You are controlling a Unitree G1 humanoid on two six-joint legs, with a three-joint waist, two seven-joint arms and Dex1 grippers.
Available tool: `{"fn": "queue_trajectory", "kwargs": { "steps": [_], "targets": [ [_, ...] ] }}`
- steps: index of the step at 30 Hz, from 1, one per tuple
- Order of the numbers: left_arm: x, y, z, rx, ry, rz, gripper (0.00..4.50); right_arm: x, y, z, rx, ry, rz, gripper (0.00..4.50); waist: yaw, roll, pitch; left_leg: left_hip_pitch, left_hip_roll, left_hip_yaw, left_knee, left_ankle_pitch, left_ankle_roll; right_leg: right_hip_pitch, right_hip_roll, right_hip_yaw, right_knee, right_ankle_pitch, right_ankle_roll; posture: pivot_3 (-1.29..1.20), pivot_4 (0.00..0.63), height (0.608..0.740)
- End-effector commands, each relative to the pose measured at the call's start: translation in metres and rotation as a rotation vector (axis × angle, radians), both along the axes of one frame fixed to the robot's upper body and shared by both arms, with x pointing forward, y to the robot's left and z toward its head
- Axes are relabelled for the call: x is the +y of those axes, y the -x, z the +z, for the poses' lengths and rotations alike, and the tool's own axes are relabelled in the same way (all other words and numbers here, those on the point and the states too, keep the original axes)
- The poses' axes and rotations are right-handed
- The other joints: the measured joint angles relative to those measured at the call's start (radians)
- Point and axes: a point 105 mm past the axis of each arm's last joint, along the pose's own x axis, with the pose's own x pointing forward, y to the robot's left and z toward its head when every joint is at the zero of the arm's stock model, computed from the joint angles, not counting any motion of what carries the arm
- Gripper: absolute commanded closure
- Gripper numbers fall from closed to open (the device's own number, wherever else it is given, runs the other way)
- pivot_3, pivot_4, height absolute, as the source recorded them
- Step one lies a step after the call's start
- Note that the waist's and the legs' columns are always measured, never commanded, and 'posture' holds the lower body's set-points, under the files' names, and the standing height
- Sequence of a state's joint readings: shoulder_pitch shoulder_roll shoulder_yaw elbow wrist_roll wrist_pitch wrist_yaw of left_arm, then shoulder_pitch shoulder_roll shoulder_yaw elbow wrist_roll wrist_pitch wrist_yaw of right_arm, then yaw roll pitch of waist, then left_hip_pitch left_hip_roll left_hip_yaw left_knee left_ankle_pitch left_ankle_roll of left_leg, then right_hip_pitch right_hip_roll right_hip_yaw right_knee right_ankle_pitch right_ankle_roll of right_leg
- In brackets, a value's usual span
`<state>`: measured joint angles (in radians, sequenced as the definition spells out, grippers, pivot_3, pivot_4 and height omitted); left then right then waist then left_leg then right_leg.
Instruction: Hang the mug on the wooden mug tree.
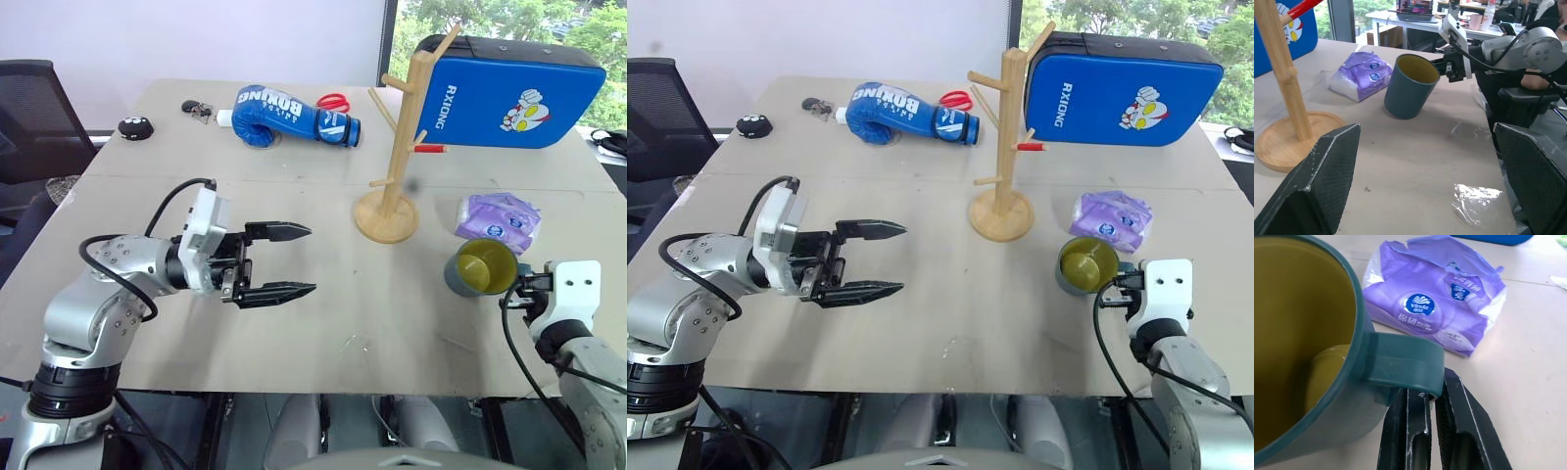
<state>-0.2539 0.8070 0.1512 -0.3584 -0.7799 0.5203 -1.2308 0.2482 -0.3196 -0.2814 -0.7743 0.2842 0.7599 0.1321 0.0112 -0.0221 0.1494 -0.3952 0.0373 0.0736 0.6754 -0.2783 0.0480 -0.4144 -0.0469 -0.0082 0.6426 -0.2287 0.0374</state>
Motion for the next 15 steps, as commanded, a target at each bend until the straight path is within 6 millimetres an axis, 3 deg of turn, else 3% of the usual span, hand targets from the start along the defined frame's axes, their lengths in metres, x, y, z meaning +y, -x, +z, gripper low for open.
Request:
{"fn": "queue_trajectory", "kwargs": {
  "steps": [1,6,12,15],
  "targets": [
    [-0.002,0.003,0.009,-0.037,0.014,-0.008,0.0,-0.007,-0.004,0.015,-0.021,0.019,0.061,4.45,0.0,0.0,0.0,0.0,0.0,0.0,0.0,0.0,0.0,0.0,0.0,0.0,0.0,0.0,0.0,0.0,0.15,0.74],
    [-0.003,0.001,0.007,-0.04,0.027,0.005,0.0,-0.012,-0.009,0.003,0.069,0.025,0.101,4.45,0.001,0.0,0.0,0.0,0.0,-0.001,0.0,0.0,0.0,0.0,0.001,0.0,0.0,0.0,-0.001,0.0,0.15,0.74],
    [-0.002,0.002,0.004,-0.034,0.029,0.015,0.0,-0.015,-0.017,0.004,0.155,0.043,0.191,4.45,-0.003,0.0,0.0,0.0,0.0,0.001,0.0,0.0,0.0,0.0,0.001,0.001,0.0,0.0,0.0,0.0,0.15,0.74],
    [-0.001,0.002,0.004,-0.038,0.033,0.023,0.0,-0.018,-0.029,0.014,0.139,0.019,0.204,4.45,-0.001,0.0,0.0,0.0,0.0,0.0,0.0,0.0,0.0,0.0,0.001,0.0,0.0,0.0,-0.001,0.0,0.15,0.74]
  ]
}}
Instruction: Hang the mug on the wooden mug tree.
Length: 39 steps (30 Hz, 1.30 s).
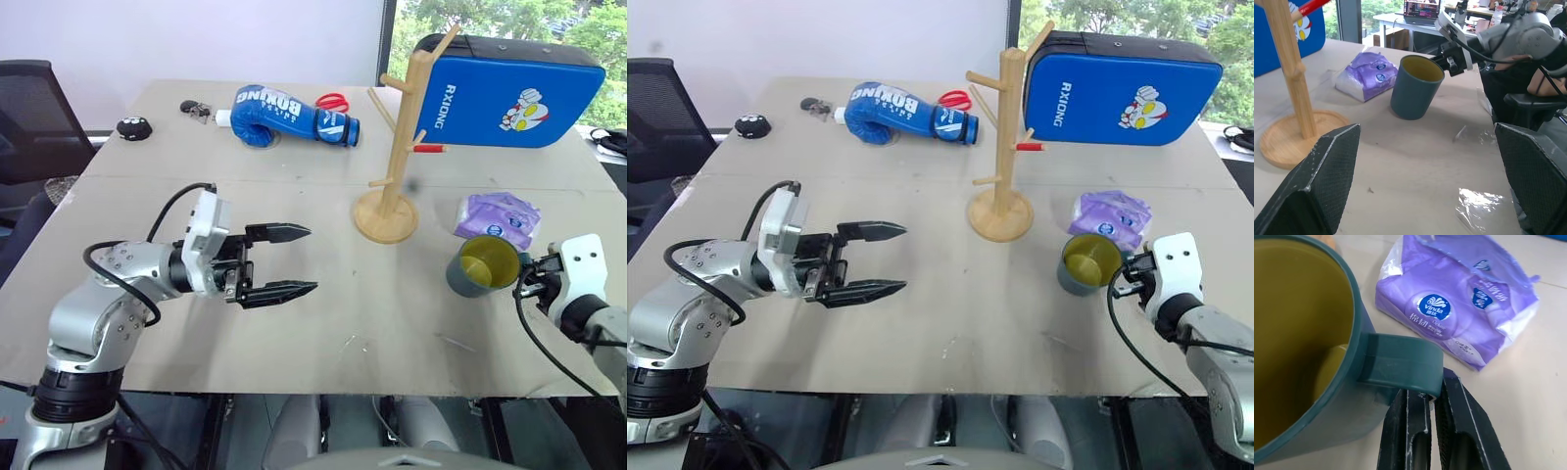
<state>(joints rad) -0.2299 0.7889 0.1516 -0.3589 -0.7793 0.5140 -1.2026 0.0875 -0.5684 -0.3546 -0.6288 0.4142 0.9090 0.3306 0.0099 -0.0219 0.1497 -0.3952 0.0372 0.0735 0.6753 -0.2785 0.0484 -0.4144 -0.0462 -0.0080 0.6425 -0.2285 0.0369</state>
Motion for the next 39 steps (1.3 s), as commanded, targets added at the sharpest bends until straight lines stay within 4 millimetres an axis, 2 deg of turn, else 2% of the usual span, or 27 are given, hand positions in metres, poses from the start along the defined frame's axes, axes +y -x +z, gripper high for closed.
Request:
{"fn": "queue_trajectory", "kwargs": {
  "steps": [1,3,7,11,14,18,26,32,39],
  "targets": [
    [0.0,0.003,0.009,-0.055,0.013,-0.002,0.0,-0.003,-0.009,0.009,0.006,-0.038,0.022,4.45,0.001,0.0,0.0,0.0,0.0,0.0,0.0,0.0,0.0,0.0,0.0,0.0,0.0,0.0,0.0,0.0,0.15,0.74],
    [0.0,0.002,0.01,-0.057,0.013,0.006,0.0,0.003,-0.011,0.02,-0.009,-0.053,0.104,4.45,0.001,0.001,0.0,0.0,0.0,0.0,0.0,0.0,0.0,0.0,0.0,0.0,0.0,0.0,0.0,0.0,0.15,0.74],
    [0.002,0.003,0.009,-0.056,0.011,0.016,0.0,0.024,-0.013,0.055,-0.064,-0.062,0.299,4.45,0.0,0.002,0.001,-0.001,0.0,0.0,0.0,0.0,0.0,0.0,0.0,0.0,0.0,0.001,0.001,0.0,0.15,0.74],
    [0.002,0.005,0.014,-0.059,0.042,0.02,0.0,0.04,-0.025,0.091,-0.095,0.019,0.389,4.45,-0.004,0.002,0.002,-0.001,0.0,0.0,0.0,0.0,0.0,-0.001,0.0,0.0,-0.001,0.001,0.001,0.0,0.15,0.74],
    [0.004,0.008,0.025,-0.062,0.115,0.024,0.0,0.055,-0.038,0.121,-0.113,0.12,0.442,4.45,-0.011,0.004,0.004,-0.001,0.0,0.0,0.0,0.0,0.0,-0.001,0.0,0.0,0.0,0.0,0.0,0.0,0.15,0.74],
    [0.013,0.009,0.028,-0.044,0.155,0.07,0.0,0.071,-0.053,0.148,-0.098,0.184,0.491,4.45,-0.019,0.003,0.004,-0.002,0.0,-0.001,-0.001,0.0,0.0,-0.002,-0.001,0.0,0.0,0.0,0.0,0.0,0.15,0.74],
    [0.018,0.022,0.033,-0.07,0.188,0.128,0.0,0.089,-0.072,0.164,-0.082,0.26,0.574,4.45,-0.021,0.002,0.004,-0.007,0.0,0.001,-0.002,0.0,0.0,-0.006,-0.003,0.0,-0.002,0.003,0.004,0.0,0.15,0.74],
    [0.03,0.031,0.04,-0.066,0.211,0.179,0.0,0.102,-0.085,0.169,-0.093,0.282,0.626,4.45,-0.023,0.002,0.004,-0.007,0.0,0.001,-0.002,0.0,0.0,-0.007,-0.003,0.0,-0.001,0.003,0.003,0.0,0.15,0.74],
    [0.039,0.032,0.035,-0.053,0.223,0.256,0.0,0.121,-0.098,0.172,-0.093,0.297,0.701,4.45,-0.023,0.003,0.005,-0.006,0.0,0.003,-0.002,0.0,-0.001,-0.007,-0.003,0.0,-0.001,0.002,0.002,0.0,0.15,0.74]
  ]
}}
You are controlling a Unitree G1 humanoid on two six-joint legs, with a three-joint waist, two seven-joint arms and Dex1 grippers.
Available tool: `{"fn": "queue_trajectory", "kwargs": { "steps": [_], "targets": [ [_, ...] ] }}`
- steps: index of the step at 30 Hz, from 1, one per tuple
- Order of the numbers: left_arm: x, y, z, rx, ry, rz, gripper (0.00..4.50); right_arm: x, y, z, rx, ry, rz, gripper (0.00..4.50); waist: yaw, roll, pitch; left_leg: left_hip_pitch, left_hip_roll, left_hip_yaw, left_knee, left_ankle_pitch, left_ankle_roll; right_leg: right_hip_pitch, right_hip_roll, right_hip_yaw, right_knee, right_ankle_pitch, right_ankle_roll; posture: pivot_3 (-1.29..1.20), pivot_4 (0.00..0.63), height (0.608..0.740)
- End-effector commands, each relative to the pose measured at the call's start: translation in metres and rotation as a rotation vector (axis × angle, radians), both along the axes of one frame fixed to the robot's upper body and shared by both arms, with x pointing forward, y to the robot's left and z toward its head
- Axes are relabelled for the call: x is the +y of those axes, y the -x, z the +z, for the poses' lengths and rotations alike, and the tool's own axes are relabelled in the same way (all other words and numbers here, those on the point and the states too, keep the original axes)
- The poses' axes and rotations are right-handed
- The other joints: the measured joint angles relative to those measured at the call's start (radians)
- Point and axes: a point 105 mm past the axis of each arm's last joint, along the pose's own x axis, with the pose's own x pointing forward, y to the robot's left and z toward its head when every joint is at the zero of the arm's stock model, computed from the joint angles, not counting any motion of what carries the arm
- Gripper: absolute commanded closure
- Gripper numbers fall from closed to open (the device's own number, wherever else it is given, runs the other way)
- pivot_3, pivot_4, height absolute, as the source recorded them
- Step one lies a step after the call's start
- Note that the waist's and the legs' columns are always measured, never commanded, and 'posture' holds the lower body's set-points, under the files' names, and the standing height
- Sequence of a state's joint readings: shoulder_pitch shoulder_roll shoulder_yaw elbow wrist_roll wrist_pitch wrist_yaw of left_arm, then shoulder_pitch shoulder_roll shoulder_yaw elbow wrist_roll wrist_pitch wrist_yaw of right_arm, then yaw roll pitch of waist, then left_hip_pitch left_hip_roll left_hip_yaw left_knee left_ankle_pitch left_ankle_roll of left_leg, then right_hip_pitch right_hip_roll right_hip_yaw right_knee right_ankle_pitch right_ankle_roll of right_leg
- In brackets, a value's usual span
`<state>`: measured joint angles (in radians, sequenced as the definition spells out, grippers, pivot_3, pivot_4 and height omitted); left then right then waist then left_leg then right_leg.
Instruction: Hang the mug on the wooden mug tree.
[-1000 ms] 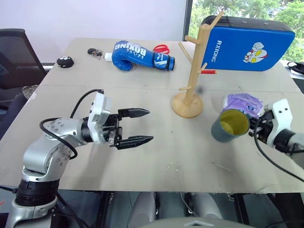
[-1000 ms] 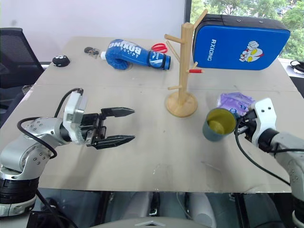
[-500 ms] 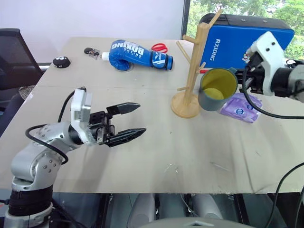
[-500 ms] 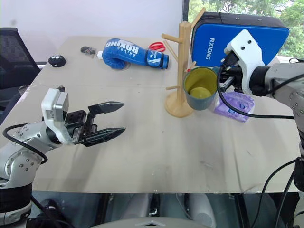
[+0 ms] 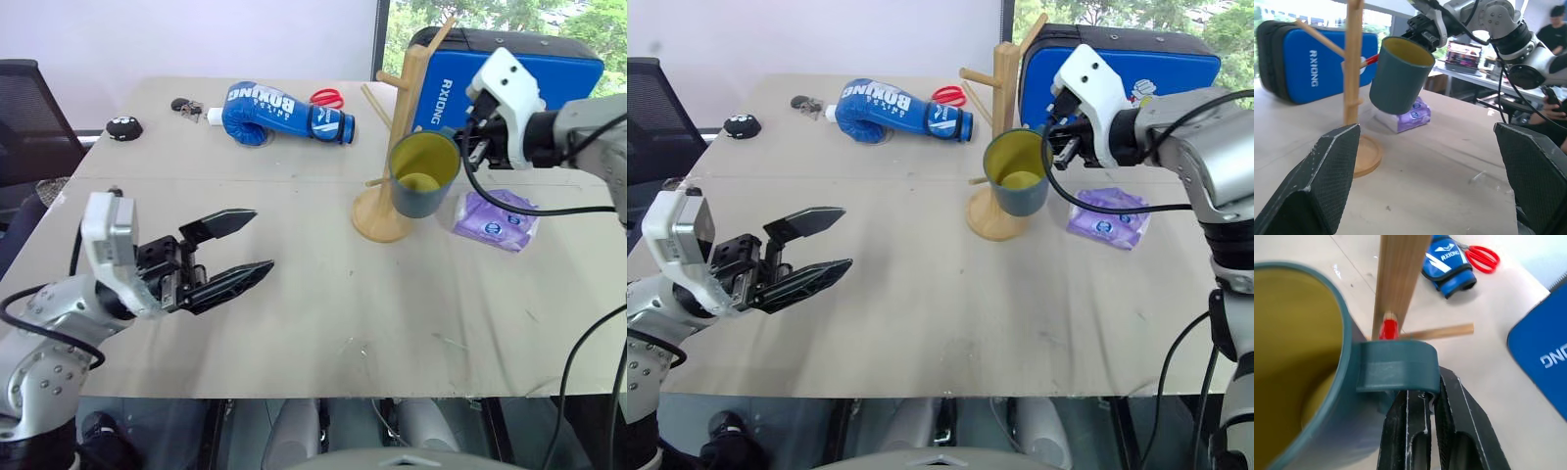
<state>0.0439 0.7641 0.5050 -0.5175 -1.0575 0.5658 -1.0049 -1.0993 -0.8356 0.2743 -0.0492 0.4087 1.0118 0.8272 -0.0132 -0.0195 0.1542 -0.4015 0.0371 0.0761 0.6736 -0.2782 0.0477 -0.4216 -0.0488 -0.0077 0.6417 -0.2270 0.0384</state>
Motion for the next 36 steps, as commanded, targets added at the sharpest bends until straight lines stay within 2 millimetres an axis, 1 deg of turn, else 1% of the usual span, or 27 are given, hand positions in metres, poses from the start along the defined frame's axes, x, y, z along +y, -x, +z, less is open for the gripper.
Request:
{"fn": "queue_trajectory", "kwargs": {
  "steps": [1,2,4,5,6,7,9,10,13,15,16,19,20,21,23,27,29,33,36],
  "targets": [
    [-0.003,0.005,0.007,-0.047,-0.009,0.008,0.0,0.009,-0.003,0.018,-0.06,0.018,0.047,4.45,0.0,0.0,0.0,0.0,0.0,0.0,0.0,0.0,-0.001,0.0,0.0,0.0,0.0,0.0,0.0,0.0,0.15,0.74],
    [-0.003,0.005,0.007,-0.048,-0.008,0.011,0.0,0.011,-0.005,0.017,-0.056,0.024,0.053,4.45,0.0,0.0,0.0,0.0,0.0,0.0,0.0,0.0,-0.001,0.0,0.0,0.0,0.0,0.0,0.0,0.0,0.15,0.74],
    [-0.005,0.006,0.006,-0.048,-0.005,0.016,0.0,0.014,-0.014,0.01,-0.054,0.05,0.065,3.85,0.0,0.0,0.0,0.0,0.0,0.0,0.0,0.001,-0.001,0.0,0.0,0.0,0.0,0.001,0.001,0.0,0.15,0.74],
    [-0.006,0.006,0.006,-0.049,-0.003,0.019,0.0,0.015,-0.017,0.006,-0.053,0.063,0.07,3.68,0.0,0.0,0.0,0.0,0.0,0.0,0.0,0.001,-0.001,0.0,0.0,0.0,0.0,0.001,0.001,0.0,0.15,0.74],
    [-0.006,0.006,0.006,-0.05,0.0,0.023,0.0,0.014,-0.019,0.004,-0.057,0.077,0.076,3.2,0.0,0.0,0.0,0.0,0.0,0.0,0.0,0.001,-0.002,0.0,0.0,0.0,0.0,0.001,0.001,0.0,0.15,0.74],
    [-0.007,0.006,0.006,-0.05,0.003,0.027,0.0,0.014,-0.02,0.004,-0.067,0.084,0.079,2.92,0.0,0.0,0.0,0.0,0.0,0.0,0.0,0.001,-0.002,0.0,0.0,0.0,0.0,0.001,0.002,0.0,0.15,0.74],
    [-0.007,0.006,0.006,-0.05,0.007,0.032,0.0,0.011,-0.016,0.007,-0.084,0.09,0.087,1.86,0.003,0.0,0.0,0.0,0.0,0.0,0.0,0.001,-0.002,0.0,0.0,0.0,0.0,0.001,0.002,0.0,0.15,0.74],
    [-0.008,0.005,0.005,-0.048,0.009,0.035,0.0,0.008,-0.013,0.011,-0.088,0.076,0.091,1.41,0.003,0.0,0.0,-0.001,0.0,0.0,0.0,0.001,-0.002,-0.001,0.0,0.0,0.0,0.001,0.002,0.0,0.15,0.74],
    [-0.009,0.003,0.002,-0.044,-0.007,0.054,0.0,-0.006,-0.001,0.018,-0.101,0.063,0.098,1.41,0.005,0.0,0.0,-0.001,0.0,0.0,-0.001,0.001,-0.003,-0.001,-0.001,-0.001,0.0,0.001,0.002,0.0,0.15,0.74],
    [-0.009,0.001,0.001,-0.042,-0.015,0.062,0.0,-0.011,0.005,0.019,-0.104,0.055,0.109,1.41,0.005,0.0,0.0,-0.001,0.0,-0.001,-0.001,0.001,-0.003,-0.001,-0.001,-0.001,-0.001,0.001,0.002,0.0,0.15,0.74],
    [-0.009,0.0,-0.001,-0.034,-0.021,0.068,0.0,-0.018,0.01,0.019,-0.098,0.051,0.101,1.41,0.004,0.0,0.0,-0.001,0.0,-0.001,-0.001,0.001,-0.003,-0.001,-0.001,-0.001,-0.001,0.001,0.002,0.0,0.15,0.74],
    [-0.008,-0.007,-0.011,0.002,-0.069,0.097,0.0,-0.04,0.032,0.019,-0.108,0.007,0.116,1.41,0.006,0.0,0.0,-0.001,0.0,-0.001,-0.001,0.001,-0.002,0.0,-0.001,-0.001,-0.001,0.001,0.002,0.0,0.15,0.74],
    [-0.007,-0.009,-0.016,0.02,-0.089,0.109,0.0,-0.045,0.045,0.016,-0.121,-0.018,0.154,1.41,0.005,0.0,0.0,0.0,0.0,0.0,-0.001,0.0,-0.001,0.0,-0.001,-0.001,0.0,0.001,0.002,0.0,0.15,0.74],
    [-0.005,-0.012,-0.02,0.035,-0.11,0.121,0.0,-0.052,0.058,0.01,-0.115,-0.047,0.174,1.41,0.006,0.0,0.0,0.0,0.0,0.0,-0.002,0.0,0.0,0.0,-0.001,-0.001,0.0,0.001,0.002,0.0,0.15,0.74],
    [-0.004,-0.015,-0.027,0.059,-0.132,0.136,0.0,-0.065,0.077,-0.002,-0.106,-0.118,0.162,1.41,0.012,-0.001,0.0,0.001,0.0,-0.002,-0.002,-0.001,0.0,0.002,-0.001,-0.002,-0.001,0.001,0.002,0.0,0.15,0.74],
    [0.005,-0.018,-0.043,0.103,-0.184,0.182,0.0,-0.092,0.113,-0.049,-0.056,-0.125,0.088,1.41,0.027,-0.001,0.0,0.003,0.0,-0.002,-0.003,-0.001,0.0,0.004,0.0,-0.002,-0.001,0.001,0.002,0.0,0.15,0.74],
    [0.011,-0.018,-0.05,0.129,-0.202,0.195,0.0,-0.102,0.128,-0.065,-0.027,-0.171,0.03,1.41,0.026,0.0,0.0,0.004,0.0,-0.001,-0.002,-0.001,0.001,0.005,0.0,-0.001,-0.001,0.001,0.002,0.0,0.15,0.74],
    [0.025,-0.02,-0.06,0.176,-0.232,0.206,0.0,-0.122,0.149,-0.096,-0.004,-0.158,-0.096,1.41,0.025,0.0,-0.001,0.006,0.0,-0.001,-0.002,-0.001,0.001,0.006,0.001,0.0,-0.001,-0.001,-0.001,0.0,0.15,0.74],
    [0.029,-0.021,-0.067,0.208,-0.254,0.191,0.0,-0.129,0.156,-0.11,0.001,-0.155,-0.152,1.41,0.025,0.0,-0.001,0.009,0.001,-0.001,0.0,0.0,0.0,0.008,0.001,0.0,0.0,-0.003,0.002,0.0,0.15,0.74]
  ]
}}
